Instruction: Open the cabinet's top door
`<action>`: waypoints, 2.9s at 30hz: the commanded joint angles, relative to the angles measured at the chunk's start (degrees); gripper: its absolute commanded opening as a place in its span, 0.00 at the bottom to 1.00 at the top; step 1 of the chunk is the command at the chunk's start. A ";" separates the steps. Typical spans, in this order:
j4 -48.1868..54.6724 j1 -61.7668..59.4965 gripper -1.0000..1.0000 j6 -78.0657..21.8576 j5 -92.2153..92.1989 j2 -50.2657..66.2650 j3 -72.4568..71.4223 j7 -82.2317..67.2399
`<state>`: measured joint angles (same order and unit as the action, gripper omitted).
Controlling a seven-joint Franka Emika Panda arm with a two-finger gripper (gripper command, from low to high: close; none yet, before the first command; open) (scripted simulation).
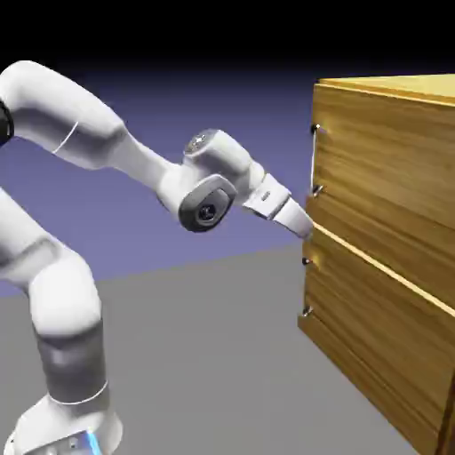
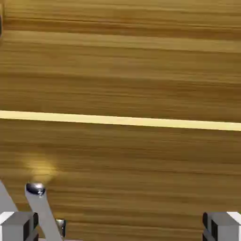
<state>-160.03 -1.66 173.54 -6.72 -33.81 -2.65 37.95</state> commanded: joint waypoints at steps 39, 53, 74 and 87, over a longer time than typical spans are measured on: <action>13.97 -33.96 0.50 -6.80 -97.20 -16.58 -38.34 -65.18; 18.99 -46.15 0.50 -9.24 -132.09 -22.53 -52.10 -88.58; 24.12 -58.35 0.00 -16.30 -154.10 -23.47 -62.66 -104.75; -0.56 -33.33 0.00 -33.76 -132.56 -30.42 -37.93 -99.40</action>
<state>-160.59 -34.99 139.72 -139.28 -64.23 -40.59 -61.42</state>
